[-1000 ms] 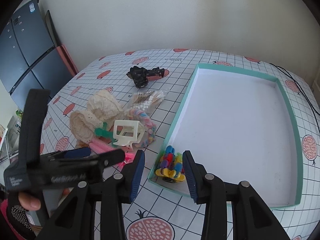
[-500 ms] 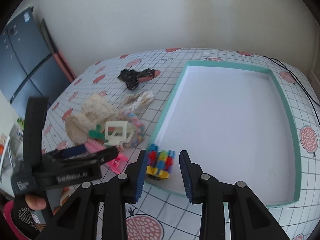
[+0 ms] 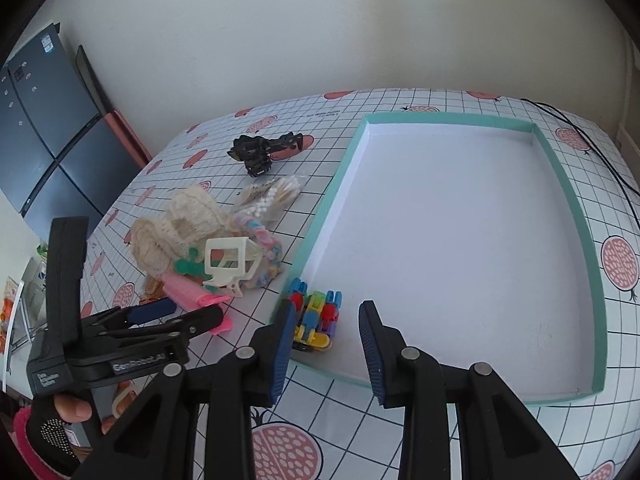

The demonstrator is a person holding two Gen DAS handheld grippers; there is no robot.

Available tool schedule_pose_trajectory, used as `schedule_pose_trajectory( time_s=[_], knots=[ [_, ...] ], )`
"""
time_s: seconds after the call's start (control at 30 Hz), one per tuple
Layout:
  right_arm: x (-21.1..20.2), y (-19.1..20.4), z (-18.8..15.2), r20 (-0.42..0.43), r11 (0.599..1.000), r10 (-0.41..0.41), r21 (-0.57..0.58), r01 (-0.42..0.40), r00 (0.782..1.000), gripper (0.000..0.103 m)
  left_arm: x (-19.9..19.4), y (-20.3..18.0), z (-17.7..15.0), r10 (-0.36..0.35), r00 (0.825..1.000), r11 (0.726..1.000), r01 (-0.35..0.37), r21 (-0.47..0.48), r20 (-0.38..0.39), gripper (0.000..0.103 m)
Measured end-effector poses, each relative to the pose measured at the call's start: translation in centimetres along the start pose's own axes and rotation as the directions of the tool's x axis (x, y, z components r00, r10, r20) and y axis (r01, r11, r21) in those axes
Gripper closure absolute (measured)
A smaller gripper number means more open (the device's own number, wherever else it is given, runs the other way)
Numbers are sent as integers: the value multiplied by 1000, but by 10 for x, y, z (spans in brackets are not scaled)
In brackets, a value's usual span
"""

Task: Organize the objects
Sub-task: 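Grasp the pink hair-curler clips with the left gripper while the right holds the toy, then carry the pink curlers into the tray with the left gripper while the right lowers the toy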

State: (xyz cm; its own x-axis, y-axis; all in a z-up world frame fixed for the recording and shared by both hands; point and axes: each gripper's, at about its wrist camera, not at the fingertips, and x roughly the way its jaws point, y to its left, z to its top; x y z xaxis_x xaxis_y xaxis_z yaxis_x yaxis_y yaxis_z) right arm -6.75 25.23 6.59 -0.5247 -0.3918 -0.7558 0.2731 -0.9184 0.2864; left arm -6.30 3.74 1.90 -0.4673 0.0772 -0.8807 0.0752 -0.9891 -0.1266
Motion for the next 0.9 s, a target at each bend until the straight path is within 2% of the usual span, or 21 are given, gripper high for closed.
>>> schedule_pose_trajectory(
  time_s=[0.03,0.1,0.33,0.67,0.9],
  knots=[
    [1,0,0,-1,1000,0,1,0,1000,68,-2,0,0,-25,1000,1000,25,2,2,47],
    [1,-1,0,-5,1000,0,2,0,1000,68,-4,2,-4,-55,998,998,55,2,-5,58],
    [1,-1,0,-6,1000,6,-2,-6,1000,68,-15,12,-21,-121,993,993,121,-11,-13,77],
    [1,4,-1,-17,1000,10,-18,-10,1000,68,-50,34,-42,-156,987,988,156,15,38,80],
    [11,7,2,-56,1000,27,-11,-28,998,68,-89,52,-44,-144,981,989,139,46,133,80]
  ],
)
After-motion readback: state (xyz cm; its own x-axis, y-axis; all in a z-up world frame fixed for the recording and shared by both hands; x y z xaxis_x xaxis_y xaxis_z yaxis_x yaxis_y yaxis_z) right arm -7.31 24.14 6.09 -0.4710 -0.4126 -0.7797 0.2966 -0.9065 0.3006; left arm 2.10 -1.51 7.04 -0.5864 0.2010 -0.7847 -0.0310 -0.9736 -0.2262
